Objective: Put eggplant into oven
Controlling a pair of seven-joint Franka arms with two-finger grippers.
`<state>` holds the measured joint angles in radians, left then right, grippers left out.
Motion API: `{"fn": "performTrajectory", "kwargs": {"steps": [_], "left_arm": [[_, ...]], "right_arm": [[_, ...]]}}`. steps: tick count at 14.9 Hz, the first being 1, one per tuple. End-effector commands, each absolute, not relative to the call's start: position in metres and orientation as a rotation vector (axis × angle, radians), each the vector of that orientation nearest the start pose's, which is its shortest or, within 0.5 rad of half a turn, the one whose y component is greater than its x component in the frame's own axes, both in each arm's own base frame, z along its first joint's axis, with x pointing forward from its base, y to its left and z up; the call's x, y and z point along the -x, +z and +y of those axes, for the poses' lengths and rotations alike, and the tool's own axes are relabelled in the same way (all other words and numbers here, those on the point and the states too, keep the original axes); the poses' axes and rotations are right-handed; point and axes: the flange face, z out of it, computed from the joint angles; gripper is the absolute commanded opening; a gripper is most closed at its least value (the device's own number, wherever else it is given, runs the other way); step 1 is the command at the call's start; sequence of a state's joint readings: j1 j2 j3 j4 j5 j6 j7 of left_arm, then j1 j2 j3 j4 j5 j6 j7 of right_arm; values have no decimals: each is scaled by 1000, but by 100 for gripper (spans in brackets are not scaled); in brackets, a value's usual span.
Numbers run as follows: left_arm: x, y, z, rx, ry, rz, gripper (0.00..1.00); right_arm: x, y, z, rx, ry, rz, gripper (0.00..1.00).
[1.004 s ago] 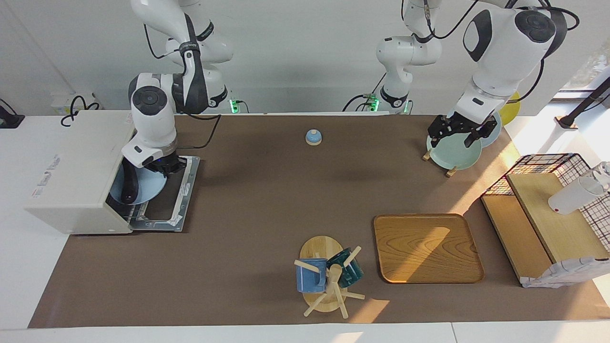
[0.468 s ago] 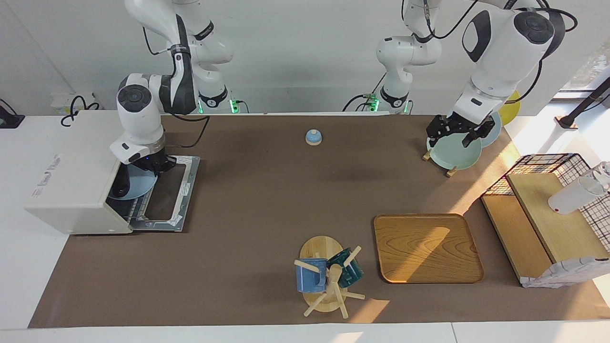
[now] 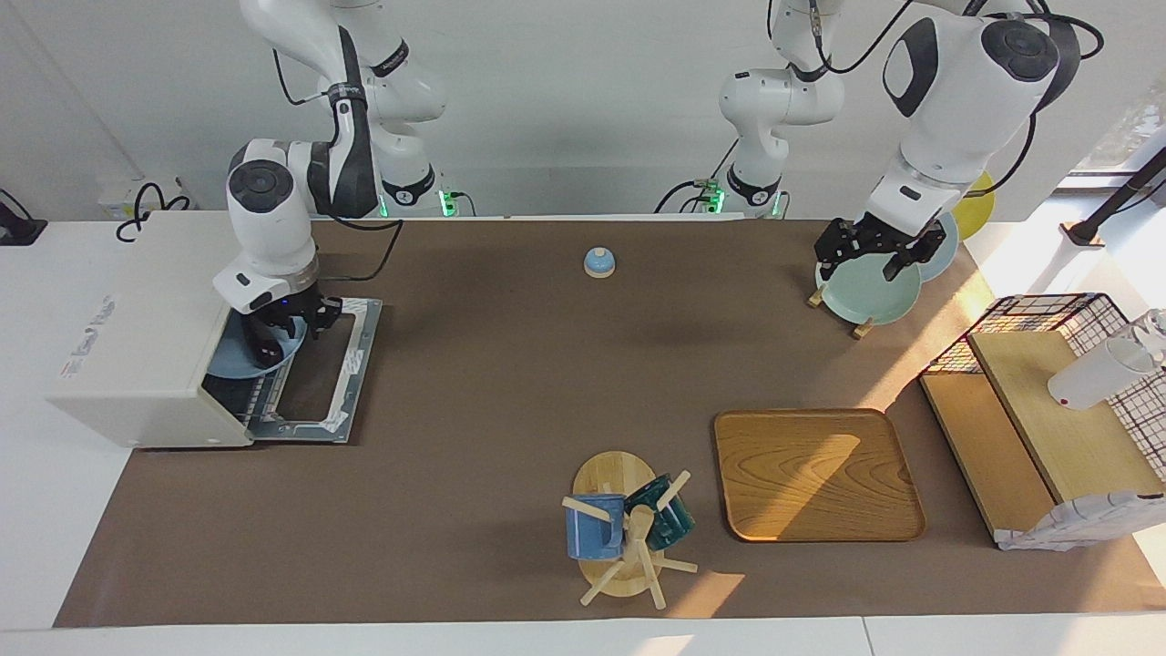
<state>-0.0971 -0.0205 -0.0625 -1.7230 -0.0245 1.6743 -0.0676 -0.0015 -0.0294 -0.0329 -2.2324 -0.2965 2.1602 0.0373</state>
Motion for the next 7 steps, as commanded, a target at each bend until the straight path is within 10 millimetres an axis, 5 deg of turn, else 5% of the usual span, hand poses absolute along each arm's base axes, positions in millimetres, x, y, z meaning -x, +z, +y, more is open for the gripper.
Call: {"fn": "performTrajectory", "kwargs": {"steps": [1, 5, 7], "left_arm": [[-538, 575, -84, 3170, 27, 126, 100], [-539, 575, -81, 3171, 27, 116, 100], [-539, 575, -82, 3171, 25, 119, 100]], "right_arm": [[-531, 388, 17, 3348, 6, -235, 0], [-552, 347, 68, 3324, -60, -155, 0], [-554, 325, 74, 3311, -35, -44, 0]]}}
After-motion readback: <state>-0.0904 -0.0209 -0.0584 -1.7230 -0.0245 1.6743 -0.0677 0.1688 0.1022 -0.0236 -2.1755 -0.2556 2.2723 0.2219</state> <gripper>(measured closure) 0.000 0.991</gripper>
